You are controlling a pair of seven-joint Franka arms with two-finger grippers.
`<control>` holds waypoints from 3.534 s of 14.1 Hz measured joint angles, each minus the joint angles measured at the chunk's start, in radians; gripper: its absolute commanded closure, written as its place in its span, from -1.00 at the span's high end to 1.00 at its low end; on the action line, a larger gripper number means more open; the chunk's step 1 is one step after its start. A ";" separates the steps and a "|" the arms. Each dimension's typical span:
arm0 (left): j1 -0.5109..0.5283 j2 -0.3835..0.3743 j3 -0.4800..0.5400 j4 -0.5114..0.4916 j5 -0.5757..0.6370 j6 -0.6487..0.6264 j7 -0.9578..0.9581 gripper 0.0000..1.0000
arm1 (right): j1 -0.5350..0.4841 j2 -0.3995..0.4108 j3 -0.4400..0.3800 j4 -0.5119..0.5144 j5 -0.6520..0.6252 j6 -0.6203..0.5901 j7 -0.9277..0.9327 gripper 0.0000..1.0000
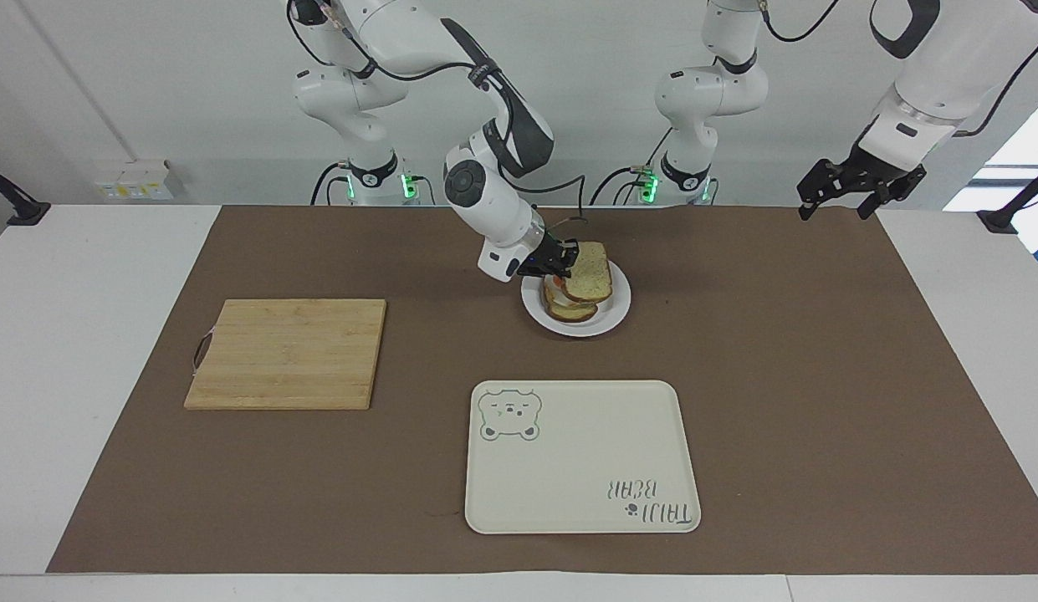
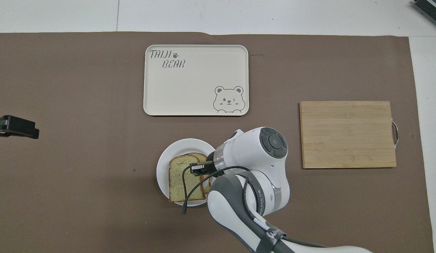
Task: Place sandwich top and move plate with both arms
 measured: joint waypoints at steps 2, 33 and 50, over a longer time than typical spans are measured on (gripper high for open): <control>0.000 -0.008 -0.002 -0.044 -0.048 0.039 0.019 1.00 | 0.000 0.000 -0.001 -0.018 0.000 0.014 -0.017 -1.00; 0.004 -0.004 0.004 -0.389 -0.481 0.249 0.298 1.00 | -0.259 -0.127 -0.022 -0.010 -0.313 -0.001 -0.030 1.00; -0.211 0.013 0.001 -0.797 -0.884 0.667 0.466 1.00 | -0.413 -0.300 -0.029 0.263 -0.448 -0.541 0.007 1.00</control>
